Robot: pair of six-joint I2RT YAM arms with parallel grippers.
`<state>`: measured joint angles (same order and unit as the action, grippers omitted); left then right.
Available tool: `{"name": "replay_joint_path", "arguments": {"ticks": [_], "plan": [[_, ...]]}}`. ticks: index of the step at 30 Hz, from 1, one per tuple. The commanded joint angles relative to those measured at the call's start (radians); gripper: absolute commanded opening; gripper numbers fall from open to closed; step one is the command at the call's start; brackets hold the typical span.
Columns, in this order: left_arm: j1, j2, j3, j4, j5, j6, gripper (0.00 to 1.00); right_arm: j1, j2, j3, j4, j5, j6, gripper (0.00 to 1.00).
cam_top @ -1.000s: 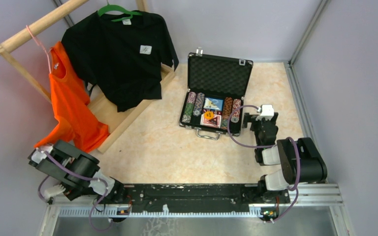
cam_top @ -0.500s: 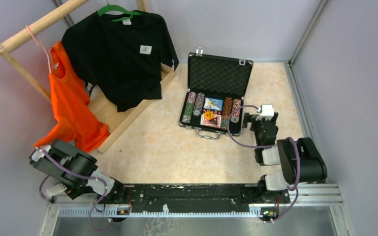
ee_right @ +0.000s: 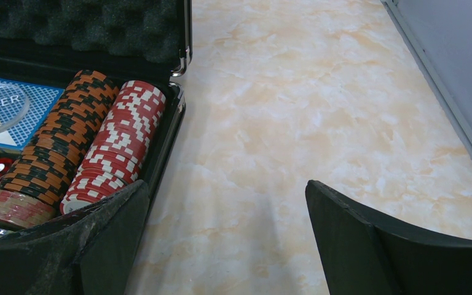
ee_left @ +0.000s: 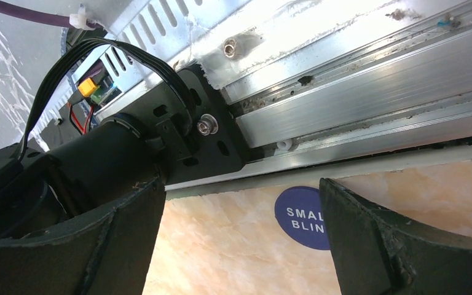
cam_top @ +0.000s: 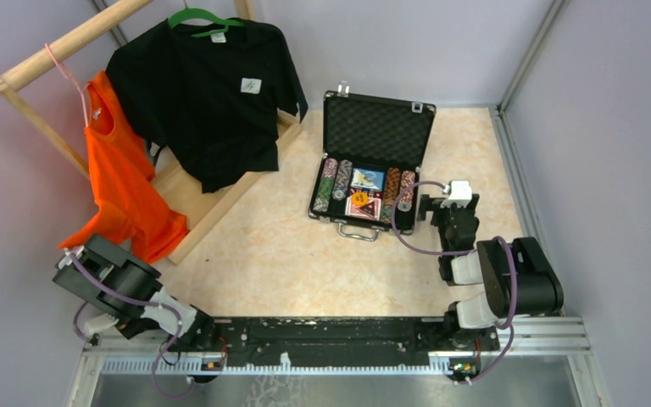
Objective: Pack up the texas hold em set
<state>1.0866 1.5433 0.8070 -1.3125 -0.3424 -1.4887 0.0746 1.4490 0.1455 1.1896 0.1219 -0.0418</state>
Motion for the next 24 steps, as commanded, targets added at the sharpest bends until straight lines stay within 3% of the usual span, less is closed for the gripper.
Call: {"name": "replay_joint_path", "arguments": {"ticks": [1, 5, 14, 24], "plan": [[-0.020, 0.029, 0.021, -0.031, -0.002, -0.055, 1.00, -0.006, -0.003, 0.015, 0.067, -0.006, 0.006, 0.99], [-0.043, 0.050, -0.001, 0.042, 0.033, -0.027, 0.99, -0.006, -0.002, 0.016, 0.067, -0.005, 0.006, 0.99], [-0.110, 0.086, 0.027, 0.012, 0.077, -0.054, 0.99, -0.006, -0.003, 0.016, 0.067, -0.006, 0.006, 0.99], [-0.261, 0.137, -0.005, 0.088, 0.208, -0.083, 0.99, -0.006, -0.002, 0.016, 0.067, -0.005, 0.006, 0.99]]}}
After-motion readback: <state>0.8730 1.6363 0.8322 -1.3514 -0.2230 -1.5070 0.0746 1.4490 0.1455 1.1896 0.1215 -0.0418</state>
